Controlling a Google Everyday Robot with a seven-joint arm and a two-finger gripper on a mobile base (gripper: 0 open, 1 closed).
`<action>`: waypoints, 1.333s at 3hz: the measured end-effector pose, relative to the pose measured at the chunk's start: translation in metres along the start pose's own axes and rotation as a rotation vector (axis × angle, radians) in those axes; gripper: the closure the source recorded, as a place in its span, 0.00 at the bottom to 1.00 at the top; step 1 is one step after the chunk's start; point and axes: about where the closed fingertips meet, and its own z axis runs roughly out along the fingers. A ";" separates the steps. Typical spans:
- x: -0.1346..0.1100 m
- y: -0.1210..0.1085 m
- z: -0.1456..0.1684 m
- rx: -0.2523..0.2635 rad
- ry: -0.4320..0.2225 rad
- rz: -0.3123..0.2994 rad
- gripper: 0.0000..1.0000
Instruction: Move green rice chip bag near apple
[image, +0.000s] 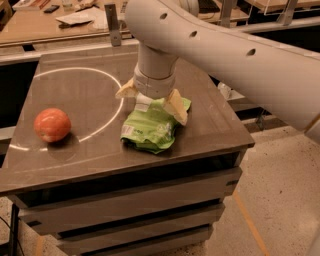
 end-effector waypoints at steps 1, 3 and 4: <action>-0.004 -0.003 0.004 -0.032 -0.003 -0.019 0.16; -0.009 -0.002 0.003 -0.092 0.020 -0.046 0.63; -0.007 0.000 -0.007 -0.048 -0.013 -0.001 0.86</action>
Offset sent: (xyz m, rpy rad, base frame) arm -0.0081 0.0104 -0.0066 -0.1272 0.0252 0.0579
